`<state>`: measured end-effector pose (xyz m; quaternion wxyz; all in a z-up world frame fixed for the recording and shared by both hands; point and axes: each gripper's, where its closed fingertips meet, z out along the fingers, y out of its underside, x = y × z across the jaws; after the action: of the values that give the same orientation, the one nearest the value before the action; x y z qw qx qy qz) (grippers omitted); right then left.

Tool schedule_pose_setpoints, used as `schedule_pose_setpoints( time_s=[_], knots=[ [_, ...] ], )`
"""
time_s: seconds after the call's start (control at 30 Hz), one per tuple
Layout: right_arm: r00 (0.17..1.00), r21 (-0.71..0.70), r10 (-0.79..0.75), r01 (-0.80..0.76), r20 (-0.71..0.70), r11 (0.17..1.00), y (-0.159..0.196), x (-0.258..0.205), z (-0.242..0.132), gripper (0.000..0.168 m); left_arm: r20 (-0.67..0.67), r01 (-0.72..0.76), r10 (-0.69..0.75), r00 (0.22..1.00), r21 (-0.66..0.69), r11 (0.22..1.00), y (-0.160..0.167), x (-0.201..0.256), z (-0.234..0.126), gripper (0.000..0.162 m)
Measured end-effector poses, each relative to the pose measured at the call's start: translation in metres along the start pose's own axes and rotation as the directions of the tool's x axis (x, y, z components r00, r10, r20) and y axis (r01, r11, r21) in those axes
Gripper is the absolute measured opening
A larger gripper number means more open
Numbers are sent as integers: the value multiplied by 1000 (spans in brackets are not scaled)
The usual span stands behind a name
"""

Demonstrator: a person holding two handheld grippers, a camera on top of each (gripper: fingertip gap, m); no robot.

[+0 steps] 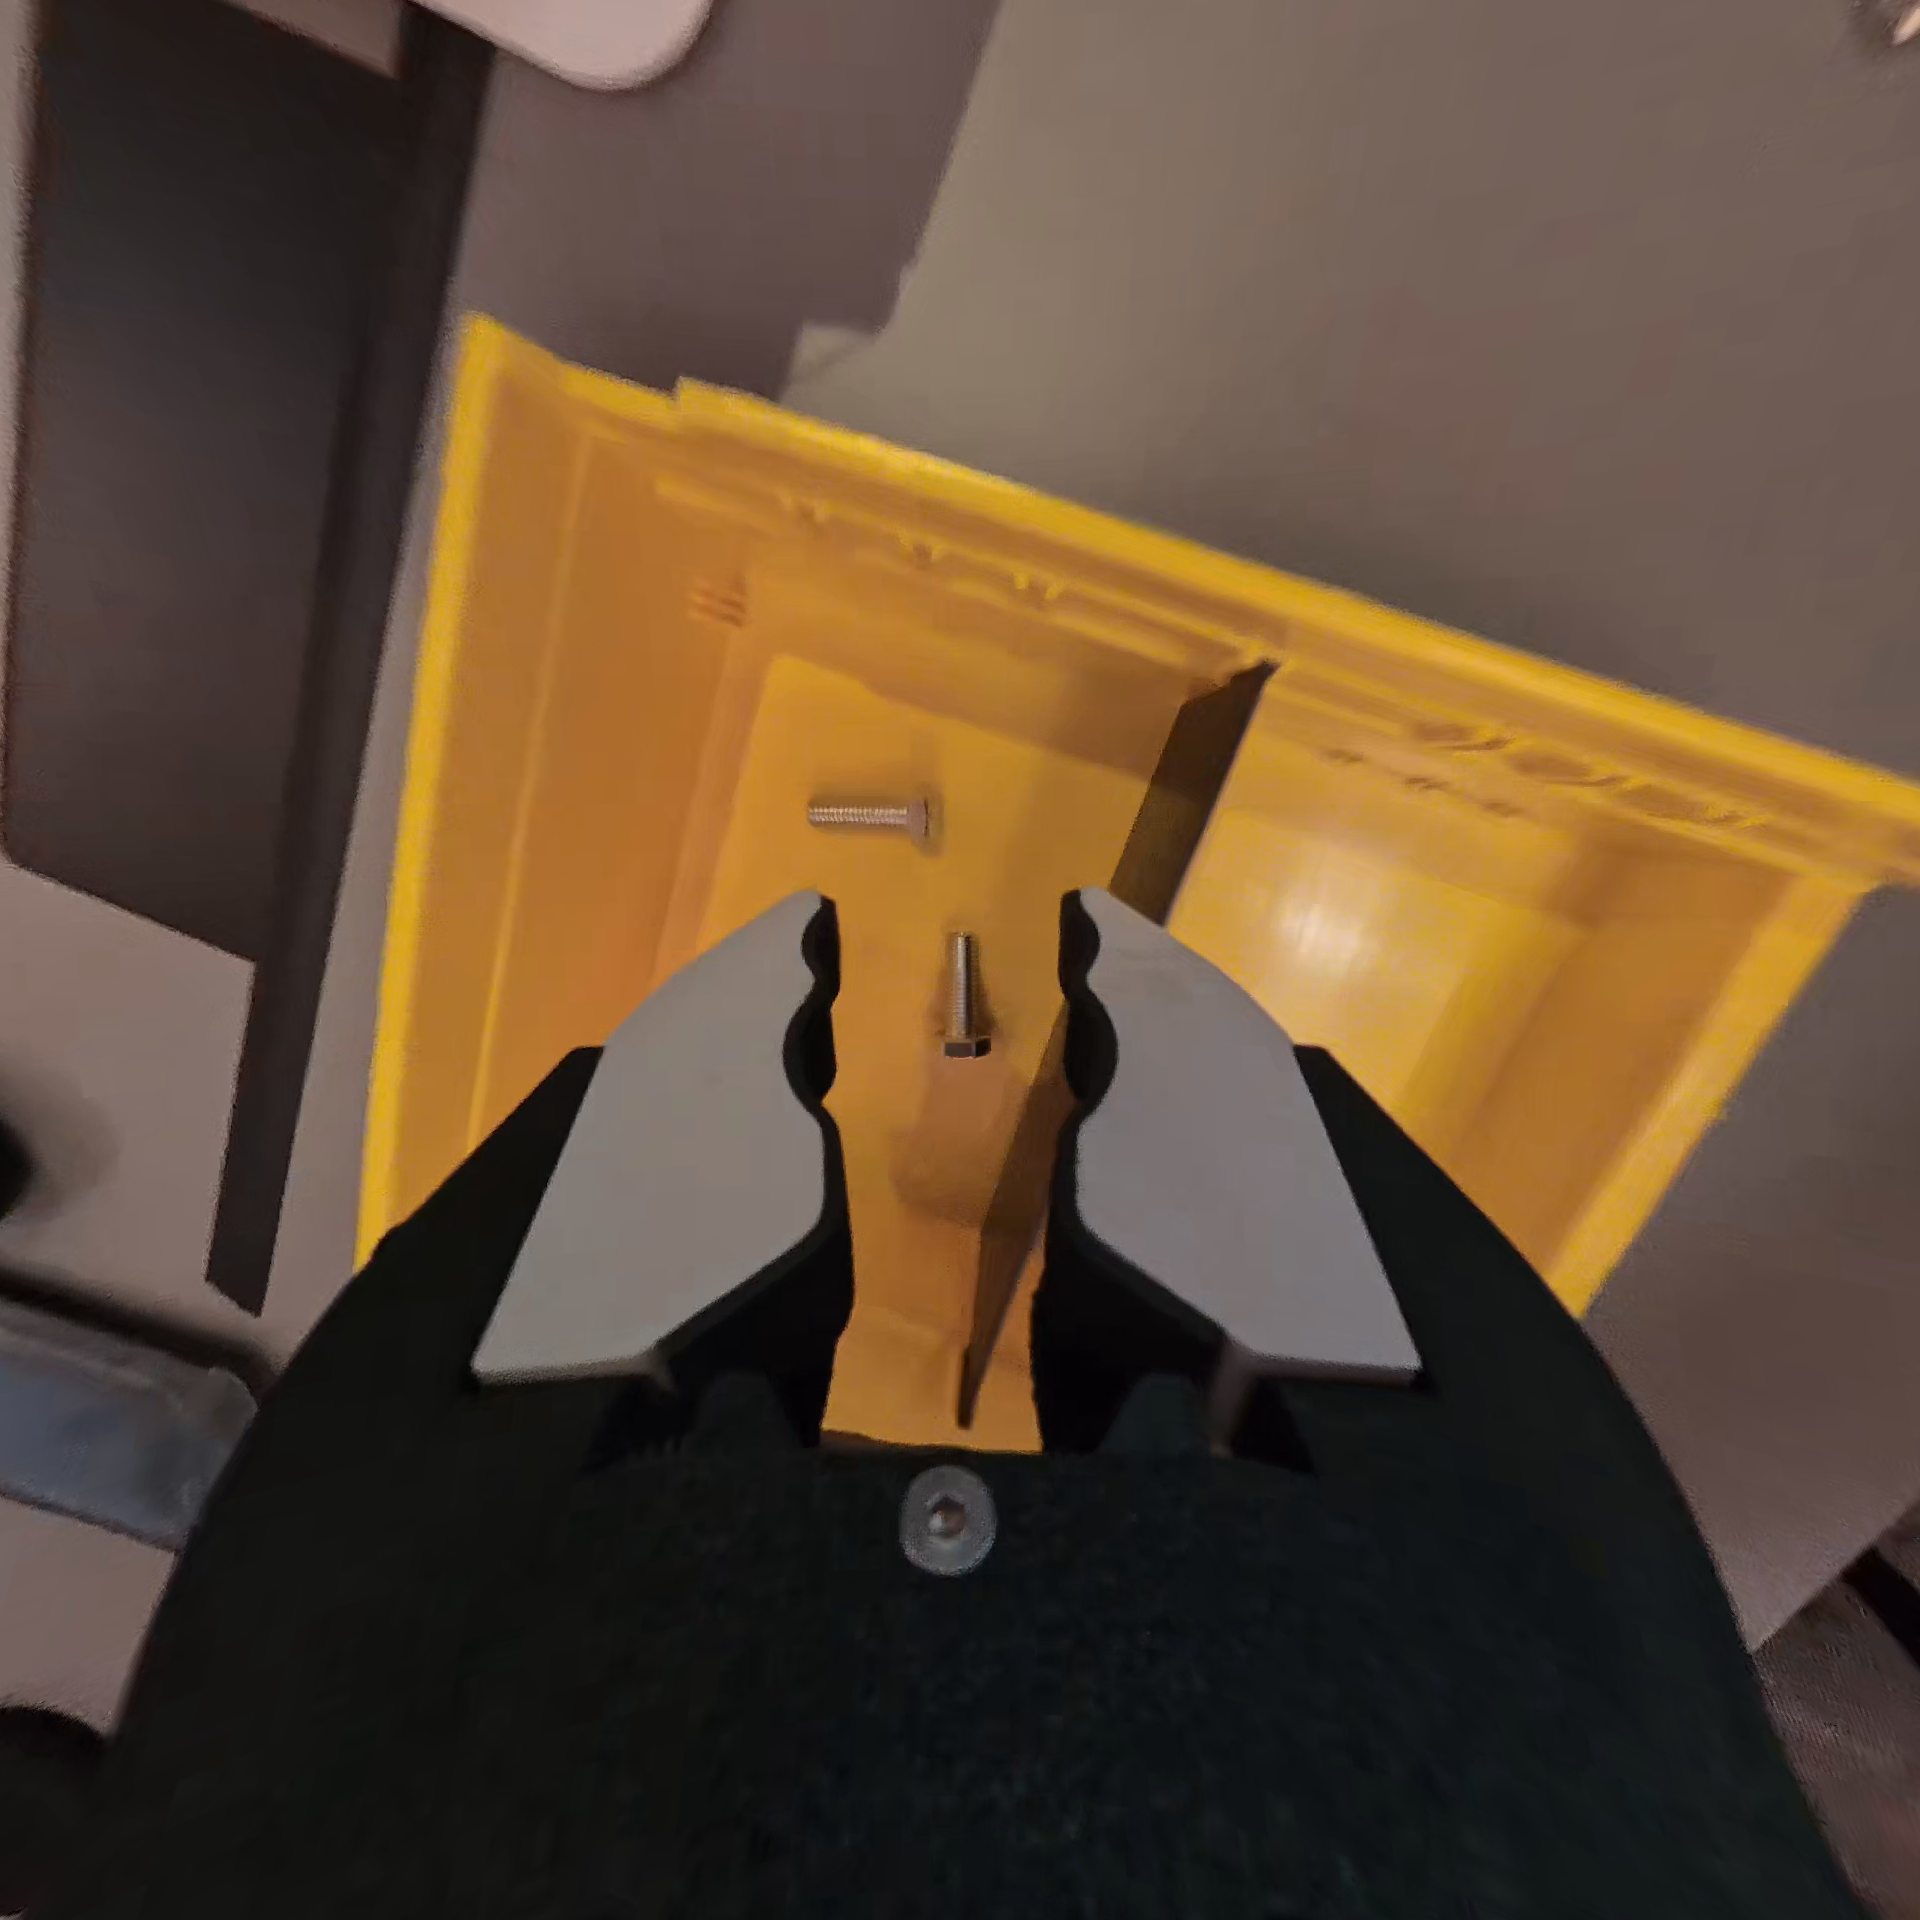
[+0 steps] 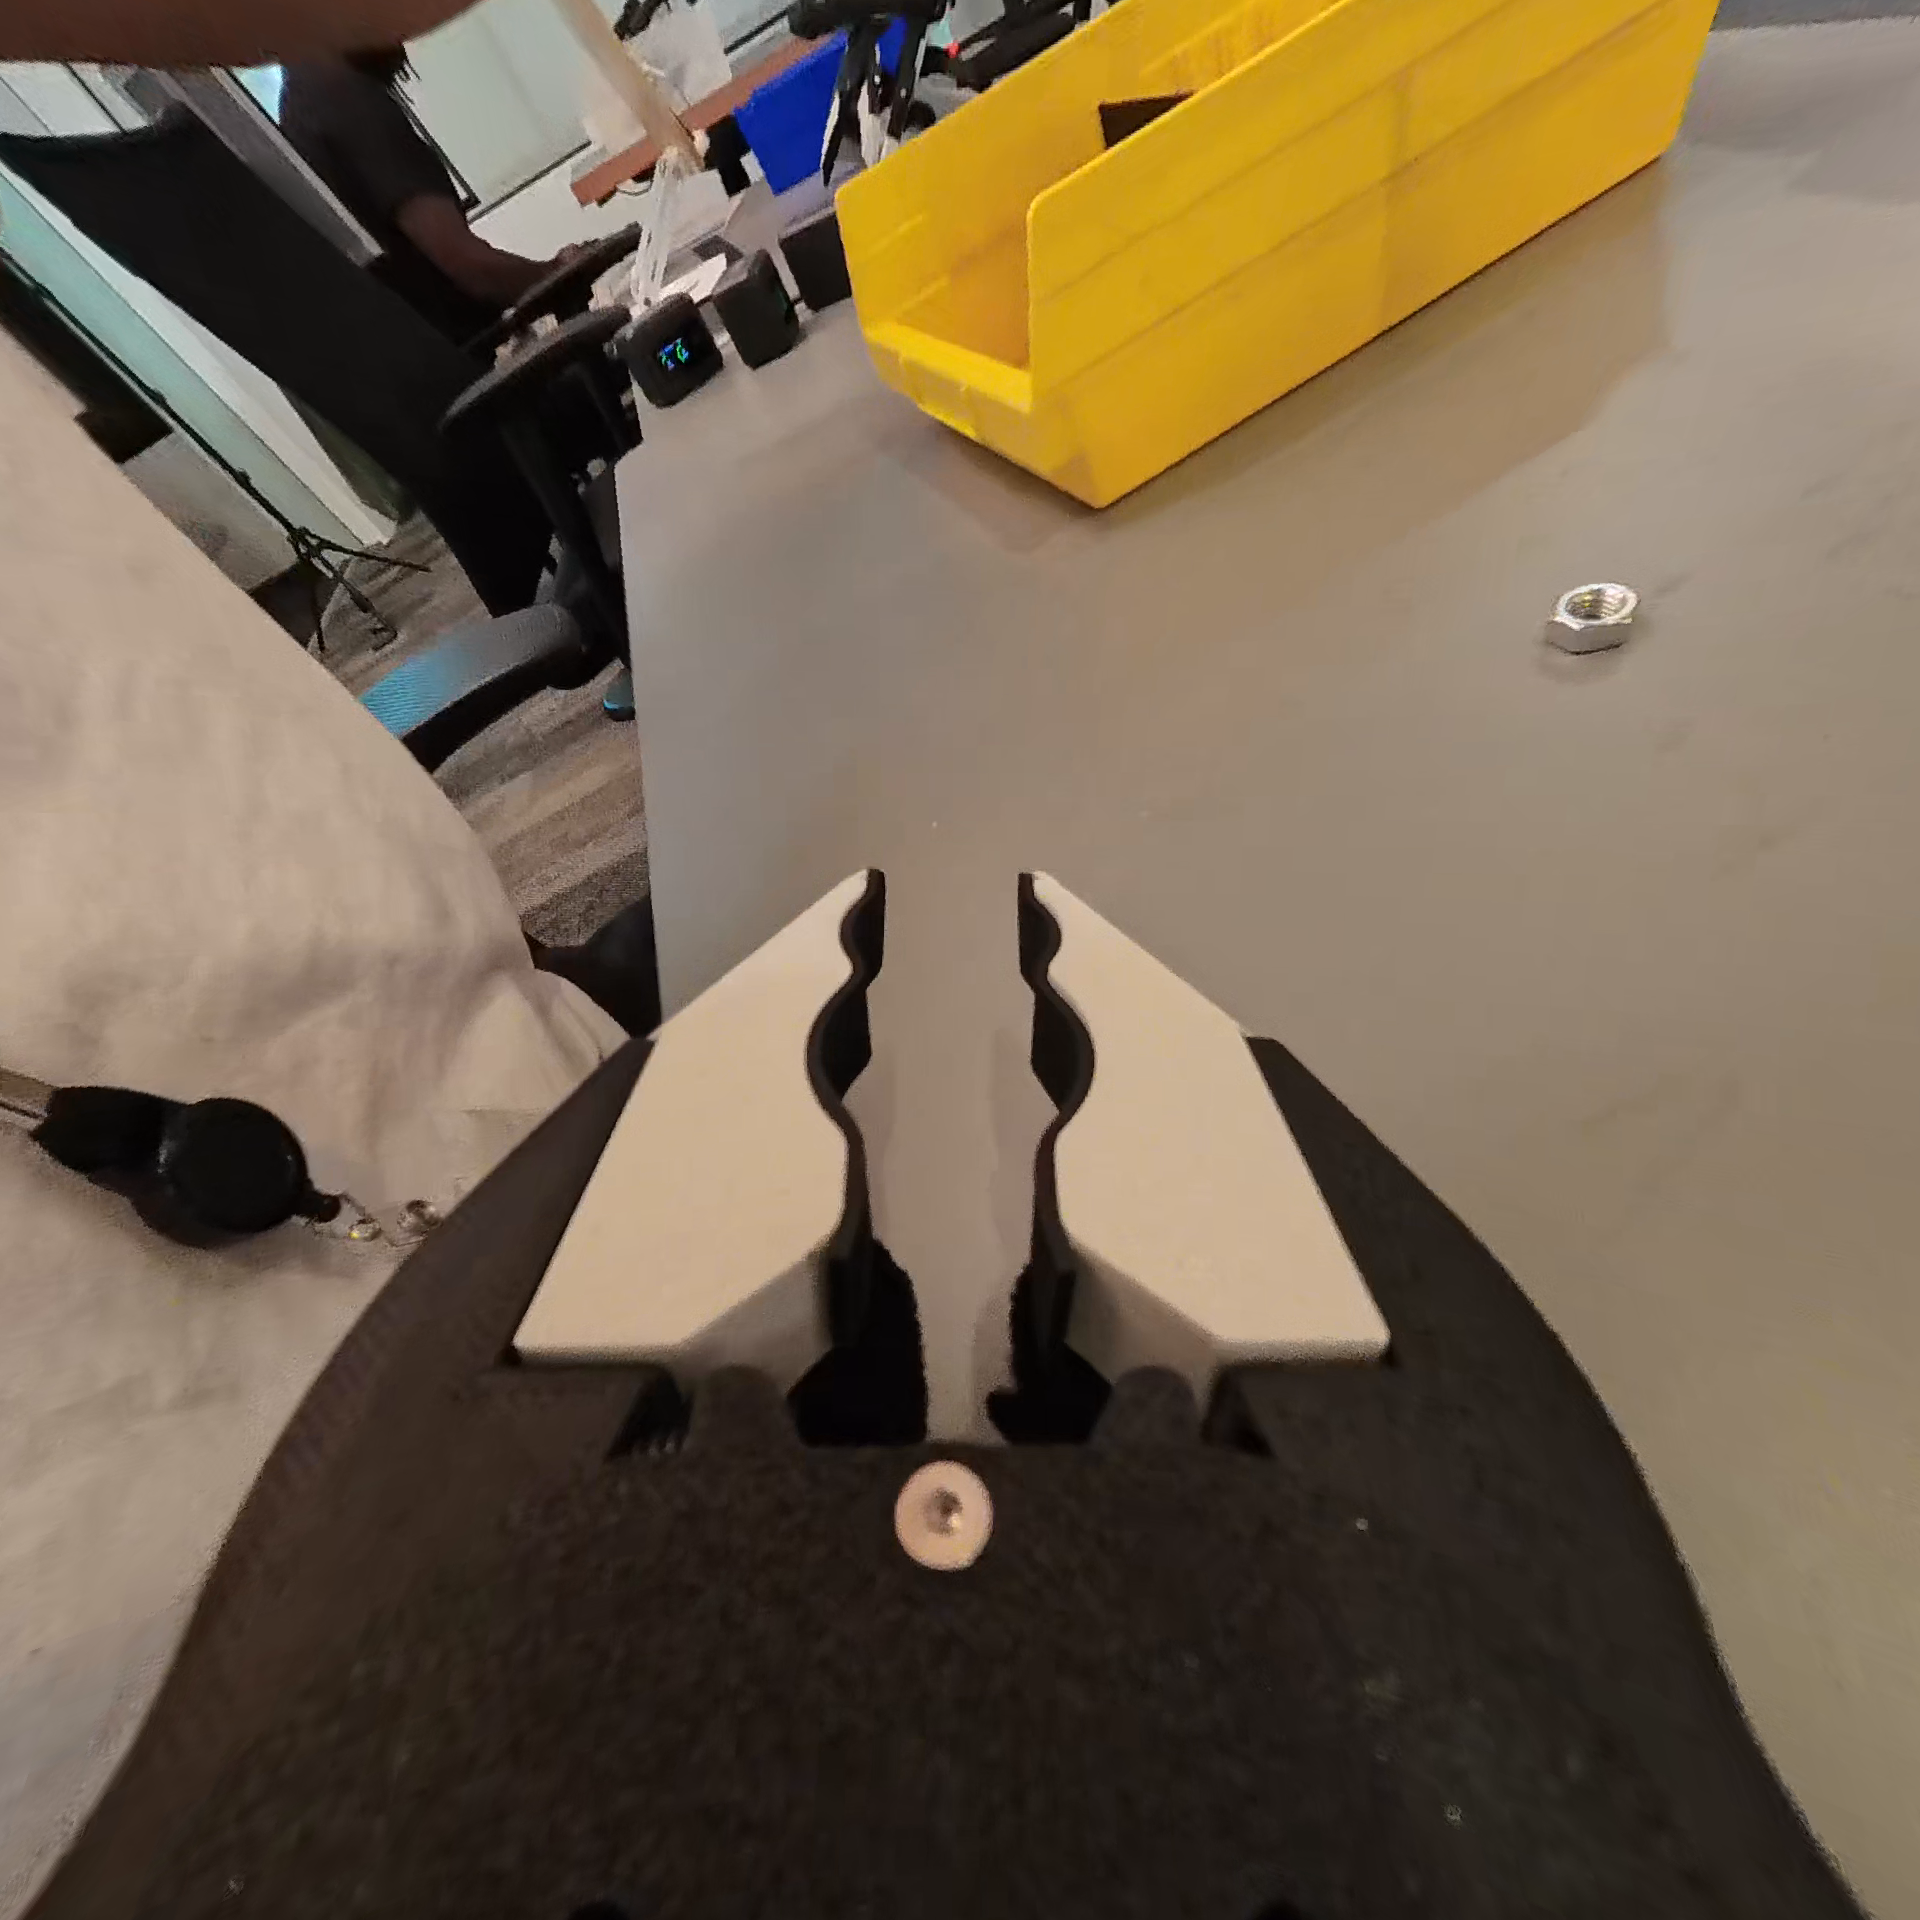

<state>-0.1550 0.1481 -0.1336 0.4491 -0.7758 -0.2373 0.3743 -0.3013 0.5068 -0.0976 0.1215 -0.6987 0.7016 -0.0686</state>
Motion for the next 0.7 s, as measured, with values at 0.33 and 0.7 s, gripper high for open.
schedule_pose_setpoints(
  time_s=[0.33, 0.7],
  knots=[
    [999, -30, 14, -16, -45, 999, 8, 11, 0, 25, -65, -6, -5, 998, -176, 984, 22, -28, 82, 58],
    [1000, -12, 8, -8, -14, 1000, 4, 9, 2, 24, 52, -58, 64, 997, -98, 993, 14, -25, 75, 39]
  ],
)
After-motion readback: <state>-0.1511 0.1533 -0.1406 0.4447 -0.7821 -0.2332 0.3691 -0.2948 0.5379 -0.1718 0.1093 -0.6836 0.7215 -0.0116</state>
